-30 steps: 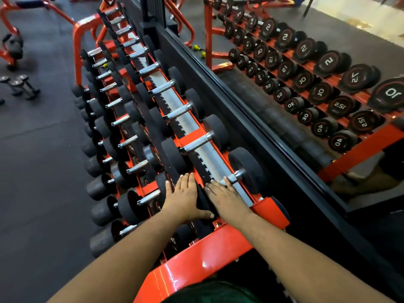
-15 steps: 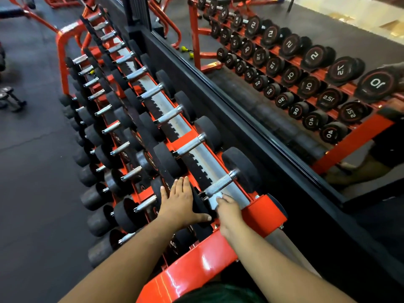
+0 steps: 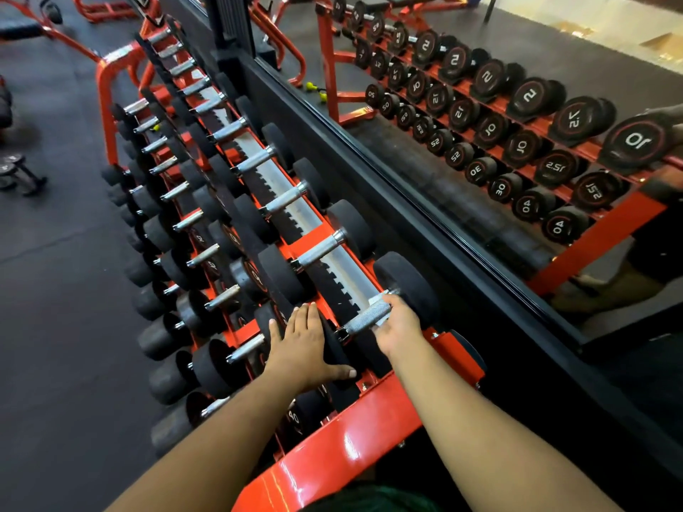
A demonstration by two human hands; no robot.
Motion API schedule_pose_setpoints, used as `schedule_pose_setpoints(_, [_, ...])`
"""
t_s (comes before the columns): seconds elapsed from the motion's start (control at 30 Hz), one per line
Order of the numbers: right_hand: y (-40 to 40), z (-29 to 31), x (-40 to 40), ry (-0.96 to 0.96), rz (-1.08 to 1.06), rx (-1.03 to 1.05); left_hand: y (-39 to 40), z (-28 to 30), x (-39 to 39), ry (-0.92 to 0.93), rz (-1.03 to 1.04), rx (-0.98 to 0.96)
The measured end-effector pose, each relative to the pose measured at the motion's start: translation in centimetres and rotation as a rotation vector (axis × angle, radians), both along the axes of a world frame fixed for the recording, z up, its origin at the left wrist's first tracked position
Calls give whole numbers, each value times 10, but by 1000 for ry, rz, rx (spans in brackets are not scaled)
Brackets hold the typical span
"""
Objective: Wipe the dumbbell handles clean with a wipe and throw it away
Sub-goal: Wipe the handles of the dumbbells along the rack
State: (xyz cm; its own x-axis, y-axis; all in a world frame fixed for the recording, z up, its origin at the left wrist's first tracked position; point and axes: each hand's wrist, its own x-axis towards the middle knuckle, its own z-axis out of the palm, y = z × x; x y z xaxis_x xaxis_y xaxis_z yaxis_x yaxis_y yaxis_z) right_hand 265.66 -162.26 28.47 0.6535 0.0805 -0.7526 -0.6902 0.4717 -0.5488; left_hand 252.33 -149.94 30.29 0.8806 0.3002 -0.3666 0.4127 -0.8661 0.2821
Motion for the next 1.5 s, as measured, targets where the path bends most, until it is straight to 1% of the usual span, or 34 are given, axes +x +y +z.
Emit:
schedule_pose_setpoints(0.13, [-4,-7,-5,-17,-28,51,0,-1,1,11,-1,2])
schedule_pose_setpoints(0.23, [-14,-9,-12,-29,-29,31,0,-3,1,5,6,-1])
schedule_pose_setpoints(0.33, [-8,-11,-1,-28,-29,19,1,-2,2,14,-1,-3])
schedule_pose_setpoints(0.47, [0,-15,-2,-12,54,-99,0,0,1,16,3,3])
schedule_pose_setpoints(0.57, [0,-27,-31,-33,242,-254,0,-1,2,12,2,-1])
schedule_pose_setpoints(0.63, [5,-38,-49,-75,326,-299,0,-2,2,13,3,-2])
schedule_pose_setpoints(0.73, [6,-42,-67,-155,363,-377,0,-1,1,1,10,0])
schedule_pose_setpoints(0.8, [-4,-37,-76,-243,415,-415,0,-3,1,-8,11,-6])
schedule_pose_setpoints(0.83, [-11,-31,-80,-318,466,-459,0,-4,1,-16,14,-14])
schedule_pose_setpoints(0.9, [-27,-21,-75,-552,615,-618,1,-6,0,-26,20,-28])
schedule_pose_setpoints(0.97, [-40,-12,-53,-863,740,-880,1,-7,0,-23,19,-35])
schedule_pose_setpoints(1.03, [-45,-6,-25,-1193,783,-1229,1,-7,-1,-18,20,-48])
schedule_pose_setpoints(1.07, [-46,-3,-15,-1317,845,-1382,1,-6,-1,-22,21,-51])
schedule_pose_setpoints(1.1, [-44,-3,-10,-1382,986,-1506,0,-5,-2,-20,24,-55])
schedule_pose_setpoints(1.13, [-41,-5,-11,-1400,1150,-1620,0,-4,-2,-19,27,-57])
schedule_pose_setpoints(1.17, [-37,-8,-17,-1380,1302,-1727,0,-3,-2,-22,30,-59])
schedule_pose_setpoints(1.2, [-34,-12,-24,-1363,1404,-1810,0,-4,-3,-25,36,-62])
schedule_pose_setpoints(1.23, [-31,-13,-35,-1374,1452,-1834,0,-5,-4,-34,39,-67])
schedule_pose_setpoints(1.33, [-26,-21,-55,-1492,1544,-1722,0,-7,-6,-78,44,-100])
schedule_pose_setpoints(1.4, [-30,-26,-61,-1539,1476,-1661,1,-8,-9,-100,40,-118])
schedule_pose_setpoints(1.47, [-41,-29,-67,-1525,1383,-1598,3,-8,-13,-111,32,-132])
schedule_pose_setpoints(1.5, [-49,-28,-74,-1475,1306,-1517,4,-9,-18,-119,29,-139])
